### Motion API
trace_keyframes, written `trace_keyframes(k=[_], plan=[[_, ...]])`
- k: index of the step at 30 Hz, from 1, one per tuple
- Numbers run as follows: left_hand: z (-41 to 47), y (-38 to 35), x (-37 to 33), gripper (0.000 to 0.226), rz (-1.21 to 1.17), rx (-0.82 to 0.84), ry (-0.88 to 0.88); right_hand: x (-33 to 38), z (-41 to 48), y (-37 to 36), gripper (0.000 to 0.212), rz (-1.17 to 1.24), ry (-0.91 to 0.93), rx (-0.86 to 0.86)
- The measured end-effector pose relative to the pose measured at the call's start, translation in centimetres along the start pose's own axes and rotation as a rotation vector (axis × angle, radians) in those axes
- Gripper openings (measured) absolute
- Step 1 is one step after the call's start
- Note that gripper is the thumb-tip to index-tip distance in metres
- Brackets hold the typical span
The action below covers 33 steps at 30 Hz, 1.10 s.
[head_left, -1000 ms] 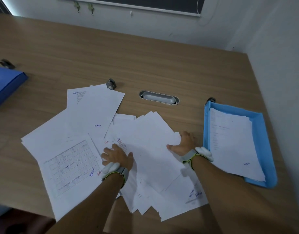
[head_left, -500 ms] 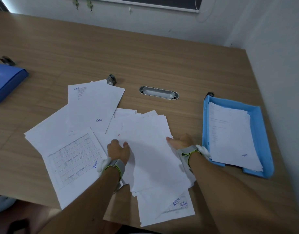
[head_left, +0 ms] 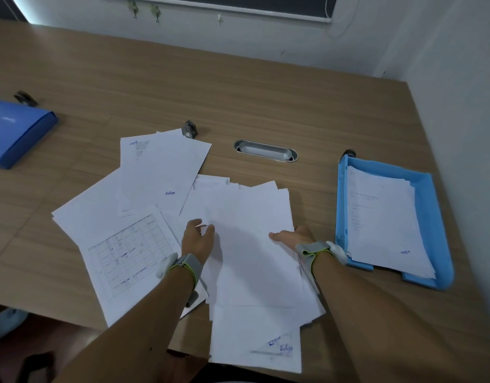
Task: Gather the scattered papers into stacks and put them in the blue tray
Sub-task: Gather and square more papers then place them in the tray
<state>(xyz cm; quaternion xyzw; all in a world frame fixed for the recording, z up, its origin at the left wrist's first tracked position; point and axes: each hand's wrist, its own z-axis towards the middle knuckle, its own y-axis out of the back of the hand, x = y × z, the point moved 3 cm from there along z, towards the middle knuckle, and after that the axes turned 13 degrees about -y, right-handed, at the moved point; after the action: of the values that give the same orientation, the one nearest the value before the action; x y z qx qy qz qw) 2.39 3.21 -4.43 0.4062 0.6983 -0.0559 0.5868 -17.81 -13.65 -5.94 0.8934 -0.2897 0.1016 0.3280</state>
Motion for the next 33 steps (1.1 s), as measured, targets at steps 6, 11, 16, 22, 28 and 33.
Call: trace_keyframes(k=[6,11,16,22,28,33], plan=[[0.3,2.8,1.4,0.056,0.358,-0.031,-0.073,1.0,-0.9,-1.8,0.049,0.053,0.107,0.051],[0.4,2.2,1.2,0.062,0.312,0.198,-0.099,2.6,-2.1,-2.4,0.014,0.183,0.152,0.049],[1.5,2.0,0.1,0.048,0.209,0.000,-0.180,2.9,-1.8,-1.9,0.015,0.285,0.117,-0.020],[2.5,2.9,2.6,0.057,0.760,0.147,-0.026,2.2,-0.8,-1.5,0.025,0.349,0.109,-0.100],[0.5,-1.3,0.2,0.050,0.465,0.240,-0.204,2.5,-1.0,-1.2,0.030,0.356,0.062,-0.045],[0.8,-0.5,-0.2,0.030,0.279,0.102,-0.247,1.5,-0.2,-0.3,0.071,0.324,-0.052,-0.008]])
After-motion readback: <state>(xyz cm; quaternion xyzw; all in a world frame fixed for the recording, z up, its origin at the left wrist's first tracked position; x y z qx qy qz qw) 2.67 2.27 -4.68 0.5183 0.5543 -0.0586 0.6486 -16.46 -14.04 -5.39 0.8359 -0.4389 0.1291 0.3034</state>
